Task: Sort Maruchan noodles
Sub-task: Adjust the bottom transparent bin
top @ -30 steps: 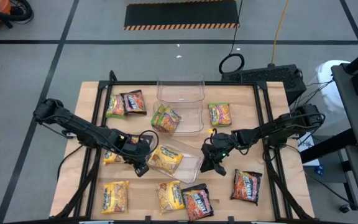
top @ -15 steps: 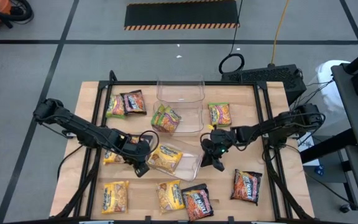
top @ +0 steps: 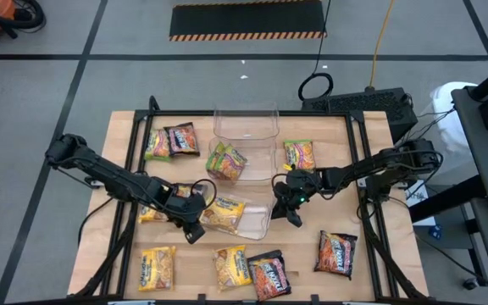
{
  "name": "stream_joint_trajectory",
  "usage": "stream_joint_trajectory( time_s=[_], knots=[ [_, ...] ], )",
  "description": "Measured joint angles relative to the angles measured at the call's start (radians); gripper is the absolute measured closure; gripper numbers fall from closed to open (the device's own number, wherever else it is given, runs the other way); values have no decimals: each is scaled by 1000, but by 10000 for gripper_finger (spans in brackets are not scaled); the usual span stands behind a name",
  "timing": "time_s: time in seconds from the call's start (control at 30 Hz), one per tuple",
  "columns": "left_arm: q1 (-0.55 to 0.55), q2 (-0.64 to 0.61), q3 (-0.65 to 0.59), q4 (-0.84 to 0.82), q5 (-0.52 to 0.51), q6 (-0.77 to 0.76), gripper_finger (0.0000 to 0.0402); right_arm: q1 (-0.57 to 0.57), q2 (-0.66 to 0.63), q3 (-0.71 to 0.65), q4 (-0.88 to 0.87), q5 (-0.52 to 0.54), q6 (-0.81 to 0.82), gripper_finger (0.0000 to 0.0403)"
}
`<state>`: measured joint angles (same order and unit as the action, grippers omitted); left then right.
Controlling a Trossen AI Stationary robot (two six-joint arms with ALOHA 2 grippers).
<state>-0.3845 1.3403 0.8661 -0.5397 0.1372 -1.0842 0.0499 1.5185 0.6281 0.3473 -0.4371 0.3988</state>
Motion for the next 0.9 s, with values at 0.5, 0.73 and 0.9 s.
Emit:
stream_joint_trajectory(
  time_s=[0.5,0.73,0.9],
  knots=[
    [-17,0,0,105,-2,-2,353,-64,0,0,0,23,-1,349],
    [-17,0,0,105,0,-2,353,-85,0,0,-1,23,-1,349],
    [-17,0,0,104,0,-2,353,-102,0,0,-1,25,-17,349]
  ],
)
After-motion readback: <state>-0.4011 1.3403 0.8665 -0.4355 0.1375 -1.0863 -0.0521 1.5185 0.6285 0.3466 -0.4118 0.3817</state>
